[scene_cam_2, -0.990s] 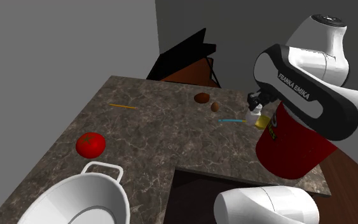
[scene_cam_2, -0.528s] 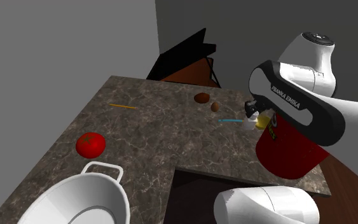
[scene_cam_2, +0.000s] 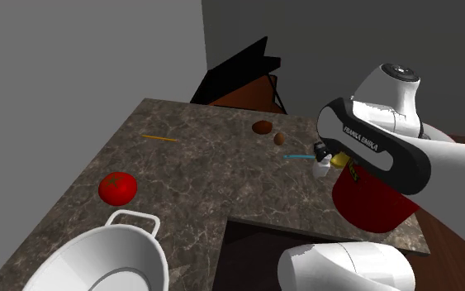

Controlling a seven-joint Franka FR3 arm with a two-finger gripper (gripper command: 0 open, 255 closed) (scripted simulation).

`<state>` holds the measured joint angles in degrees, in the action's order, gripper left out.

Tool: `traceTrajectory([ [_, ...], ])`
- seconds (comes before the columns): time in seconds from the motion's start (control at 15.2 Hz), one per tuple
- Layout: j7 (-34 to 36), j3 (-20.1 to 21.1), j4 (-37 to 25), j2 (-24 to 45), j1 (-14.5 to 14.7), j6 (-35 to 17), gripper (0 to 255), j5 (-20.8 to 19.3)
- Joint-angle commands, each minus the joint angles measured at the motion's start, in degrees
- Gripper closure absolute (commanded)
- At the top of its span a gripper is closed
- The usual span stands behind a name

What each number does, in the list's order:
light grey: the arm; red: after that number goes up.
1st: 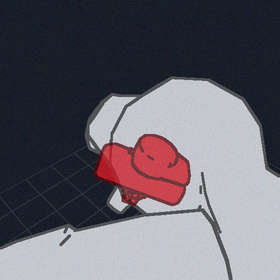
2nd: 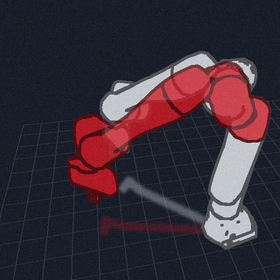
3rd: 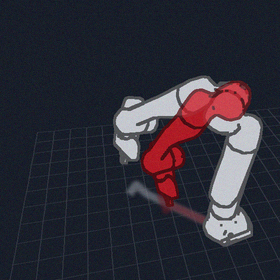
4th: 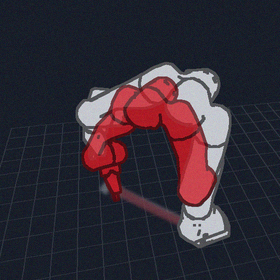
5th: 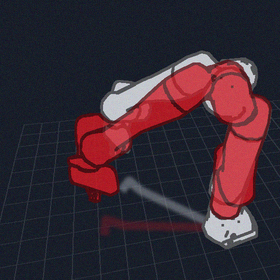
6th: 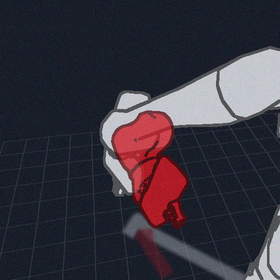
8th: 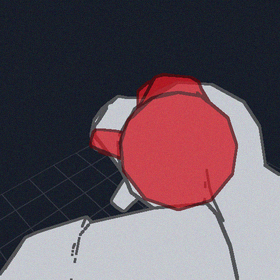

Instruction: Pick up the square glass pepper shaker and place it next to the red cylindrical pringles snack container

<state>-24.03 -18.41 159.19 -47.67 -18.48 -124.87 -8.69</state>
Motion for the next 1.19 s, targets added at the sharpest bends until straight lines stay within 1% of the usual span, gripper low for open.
traceTrajectory([
  [0.0, -0.1, -0.4, 1.1, 0.7, 0.0, -1.9, 255, -0.2],
  [0.79, -1.1, -2.9, 7.7, 6.3, -0.2, -14.0, 255, -1.6],
  [1.12, -1.1, -2.9, 7.7, 6.3, -0.2, -14.0, 255, -1.6],
])
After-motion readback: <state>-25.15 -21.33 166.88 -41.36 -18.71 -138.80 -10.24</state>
